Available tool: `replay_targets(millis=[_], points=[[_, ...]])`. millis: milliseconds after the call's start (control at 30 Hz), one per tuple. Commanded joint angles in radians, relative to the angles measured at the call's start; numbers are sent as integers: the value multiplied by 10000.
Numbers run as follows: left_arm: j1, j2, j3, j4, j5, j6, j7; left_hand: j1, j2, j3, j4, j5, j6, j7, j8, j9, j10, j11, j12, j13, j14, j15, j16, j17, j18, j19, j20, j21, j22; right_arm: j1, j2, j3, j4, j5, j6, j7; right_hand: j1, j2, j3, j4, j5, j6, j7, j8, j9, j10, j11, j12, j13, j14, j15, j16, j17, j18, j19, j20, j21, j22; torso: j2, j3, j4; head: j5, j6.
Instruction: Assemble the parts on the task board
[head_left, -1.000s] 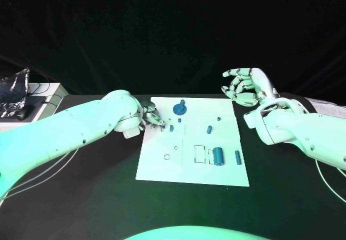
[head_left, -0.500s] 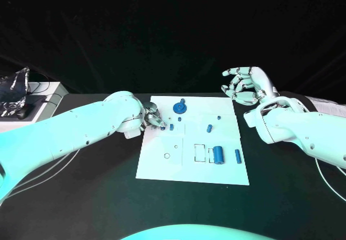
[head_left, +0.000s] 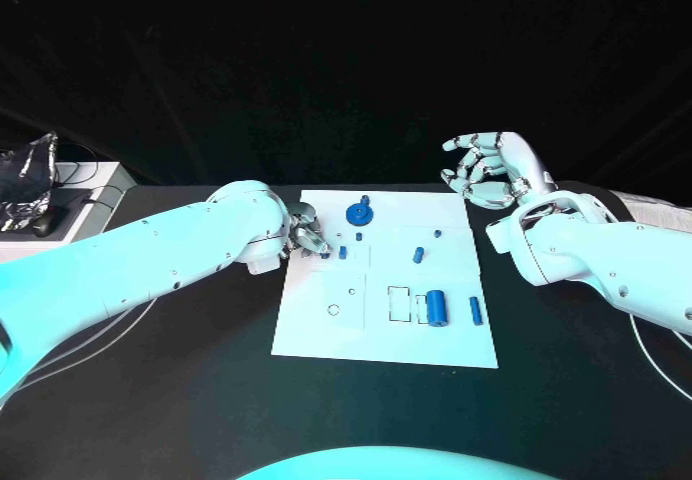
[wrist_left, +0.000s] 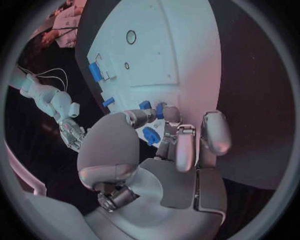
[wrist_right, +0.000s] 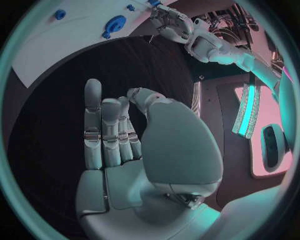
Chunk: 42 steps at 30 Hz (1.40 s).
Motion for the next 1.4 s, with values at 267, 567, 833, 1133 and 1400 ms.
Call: replay_targets(millis=[267,567,833,1133,1400], points=[[-54,-2,-55,-15,-482,406,-80,21,88,1875,-1841,79,64,-13,-51,16,70,15,-63,2,779,-83,34,1915,-109,44,-10,45,13,-11,14,2,10,-182,141,-3,-71,1,64,16,46,-20,52,41,12,-58,9,-37,-8,-48,28,-48,-2,111,-15,19,-51,-8,-5,4,0,11,-35],[-54,-37,-53,-13,-515,504,-115,21,85,1882,-1848,89,67,-15,-52,16,83,13,-56,17,784,-85,39,1928,-111,49,-12,50,20,-15,8,2,5,-183,167,-21,-71,1,64,16,46,-20,52,41,12,-58,9,-37,-8,-48,28,-48,-2,111,-15,19,-51,-8,2,3,1,0,-59],[-54,-41,-45,-13,-546,514,-111,21,84,1888,-1855,100,72,-17,-52,16,81,11,-66,-1,783,-87,37,1923,-110,47,-14,48,16,-21,0,2,0,-183,176,-30,-71,1,64,16,46,-20,52,41,12,-58,9,-37,-8,-48,28,-48,-2,111,-15,19,-51,-8,6,5,-7,2,-86],[-54,7,-37,-30,-581,494,-90,21,84,1888,-1855,100,72,-17,-52,16,81,11,-66,-1,783,-87,37,1923,-110,47,-14,48,16,-25,11,2,-6,-183,187,-26,-82,1,75,8,70,-23,51,43,18,-56,7,-34,-30,-42,26,-94,-13,113,-8,19,-70,-21,-4,8,10,5,-112],[-54,56,-48,-47,-495,619,-83,-91,12,1811,-1823,88,88,-26,-72,13,123,9,-102,-51,787,-90,38,1929,-106,29,-24,27,-11,-35,5,2,-5,-212,200,-48,-41,-29,91,-54,81,-31,45,43,26,-62,0,-34,-60,-39,19,-160,-28,118,1,15,-90,-34,-11,13,-8,19,-134]])
